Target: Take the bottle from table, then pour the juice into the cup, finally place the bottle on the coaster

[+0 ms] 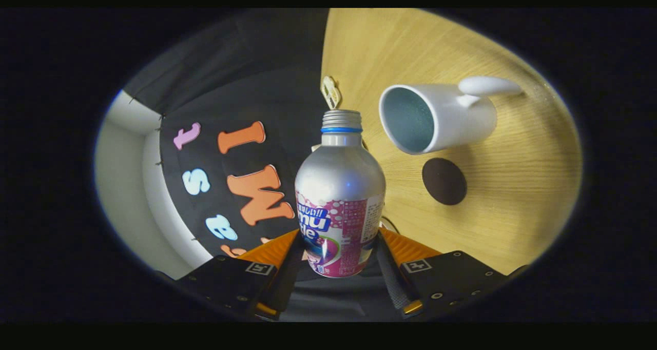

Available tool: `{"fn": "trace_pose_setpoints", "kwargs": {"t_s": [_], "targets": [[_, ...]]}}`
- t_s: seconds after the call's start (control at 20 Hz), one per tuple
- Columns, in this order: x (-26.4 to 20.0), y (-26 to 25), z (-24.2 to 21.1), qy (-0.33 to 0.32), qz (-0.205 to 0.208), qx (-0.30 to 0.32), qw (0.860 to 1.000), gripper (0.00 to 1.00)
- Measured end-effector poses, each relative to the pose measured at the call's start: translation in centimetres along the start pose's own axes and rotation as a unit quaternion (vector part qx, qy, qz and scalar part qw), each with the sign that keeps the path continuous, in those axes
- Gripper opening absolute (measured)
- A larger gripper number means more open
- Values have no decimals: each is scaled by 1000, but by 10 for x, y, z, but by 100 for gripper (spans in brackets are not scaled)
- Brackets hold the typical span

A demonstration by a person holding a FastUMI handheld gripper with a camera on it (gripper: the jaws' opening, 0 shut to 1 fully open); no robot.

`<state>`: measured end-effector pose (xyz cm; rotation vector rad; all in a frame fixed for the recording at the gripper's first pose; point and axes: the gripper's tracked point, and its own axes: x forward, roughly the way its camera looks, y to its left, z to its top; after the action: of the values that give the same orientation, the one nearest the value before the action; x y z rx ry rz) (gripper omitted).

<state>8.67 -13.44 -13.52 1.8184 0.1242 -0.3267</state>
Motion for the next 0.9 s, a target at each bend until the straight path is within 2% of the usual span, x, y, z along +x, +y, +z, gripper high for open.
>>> {"fn": "trace_pose_setpoints", "kwargs": {"t_s": [0.2,0.35,0.55,0.65,0.75,0.9], "targets": [[-3,17,7,-13,16,-136,990,75],[0,27,7,-22,29,-247,968,75],[-1,32,6,-33,38,-385,921,75],[-3,35,5,-40,42,-447,893,75],[-3,37,6,-49,47,-512,857,75],[3,39,0,-52,59,-605,792,76]]}}
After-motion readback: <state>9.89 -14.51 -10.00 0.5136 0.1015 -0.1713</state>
